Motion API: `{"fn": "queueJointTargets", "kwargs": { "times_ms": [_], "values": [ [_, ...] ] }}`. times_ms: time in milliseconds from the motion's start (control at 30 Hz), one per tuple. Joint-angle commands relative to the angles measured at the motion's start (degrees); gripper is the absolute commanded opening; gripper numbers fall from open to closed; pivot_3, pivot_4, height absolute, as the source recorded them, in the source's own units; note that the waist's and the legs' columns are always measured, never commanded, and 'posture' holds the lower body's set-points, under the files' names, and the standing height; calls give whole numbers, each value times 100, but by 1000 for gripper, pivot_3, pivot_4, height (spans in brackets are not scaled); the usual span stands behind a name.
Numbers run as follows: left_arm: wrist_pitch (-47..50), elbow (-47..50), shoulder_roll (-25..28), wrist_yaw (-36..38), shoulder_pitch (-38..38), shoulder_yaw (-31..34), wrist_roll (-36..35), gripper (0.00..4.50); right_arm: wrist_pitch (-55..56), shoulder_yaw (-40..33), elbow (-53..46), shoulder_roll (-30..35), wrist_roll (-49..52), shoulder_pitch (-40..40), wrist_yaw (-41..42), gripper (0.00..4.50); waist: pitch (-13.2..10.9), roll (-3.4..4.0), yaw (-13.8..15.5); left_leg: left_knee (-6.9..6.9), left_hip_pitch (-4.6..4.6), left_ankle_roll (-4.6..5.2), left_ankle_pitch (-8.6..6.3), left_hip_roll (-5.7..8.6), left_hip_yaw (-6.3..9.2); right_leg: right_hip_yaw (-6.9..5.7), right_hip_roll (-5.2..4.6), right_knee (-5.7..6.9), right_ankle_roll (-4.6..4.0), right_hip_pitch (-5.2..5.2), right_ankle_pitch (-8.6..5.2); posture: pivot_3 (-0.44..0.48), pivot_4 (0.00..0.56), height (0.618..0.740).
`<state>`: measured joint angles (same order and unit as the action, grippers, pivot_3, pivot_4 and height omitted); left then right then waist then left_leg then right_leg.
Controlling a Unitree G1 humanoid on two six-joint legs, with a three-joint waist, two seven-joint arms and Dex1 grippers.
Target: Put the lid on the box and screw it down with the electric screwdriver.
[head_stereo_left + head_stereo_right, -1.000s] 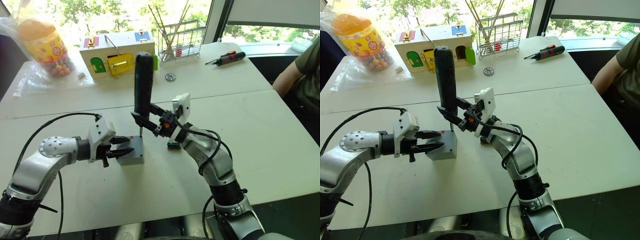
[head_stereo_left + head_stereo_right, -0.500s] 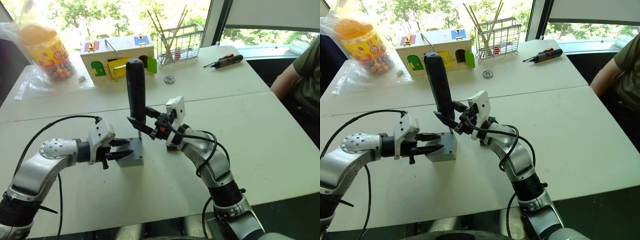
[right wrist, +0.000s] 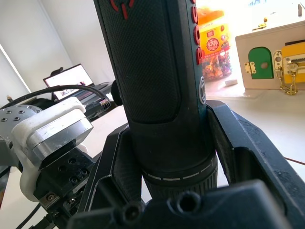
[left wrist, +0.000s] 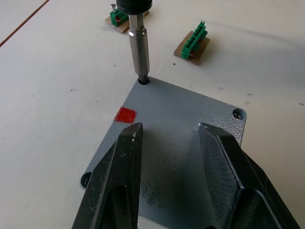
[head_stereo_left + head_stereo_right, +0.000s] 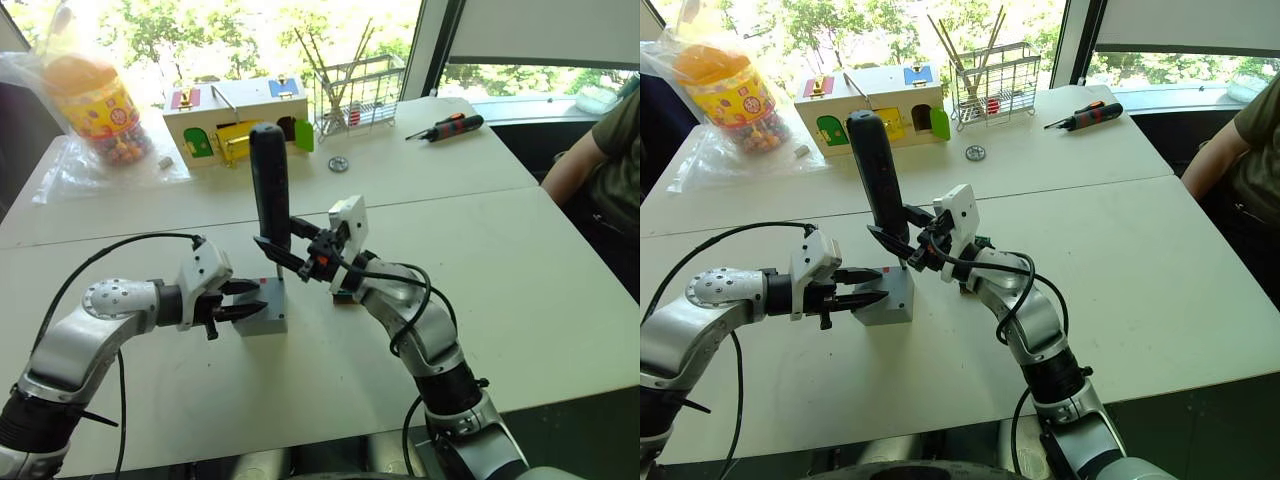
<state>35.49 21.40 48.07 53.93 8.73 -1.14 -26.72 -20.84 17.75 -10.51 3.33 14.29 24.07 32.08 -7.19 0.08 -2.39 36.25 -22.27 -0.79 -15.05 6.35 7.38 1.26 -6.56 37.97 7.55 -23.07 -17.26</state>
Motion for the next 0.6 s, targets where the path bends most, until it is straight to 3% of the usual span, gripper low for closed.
{"fn": "queueJointTargets", "kwargs": {
  "times_ms": [33, 600],
  "values": [
    [56, -83, -8, 10, -81, -151, 107, 1834, -218, 319, 394, 13, -152, -221, 11, 1779, 3, 3, 0, -1, 1, 0, 0, 0, 0, 0, 0, 0, 0, 0, 0, 0, 150, 740],
    [-26, -116, -23, 42, -48, -207, 188, 1834, -139, 390, 396, 22, -227, -218, 95, 1779, 8, 9, 2, -14, 30, 29, -17, -6, 0, 1, 6, -16, -1, 29, -1, 0, 150, 740]
  ]
}}
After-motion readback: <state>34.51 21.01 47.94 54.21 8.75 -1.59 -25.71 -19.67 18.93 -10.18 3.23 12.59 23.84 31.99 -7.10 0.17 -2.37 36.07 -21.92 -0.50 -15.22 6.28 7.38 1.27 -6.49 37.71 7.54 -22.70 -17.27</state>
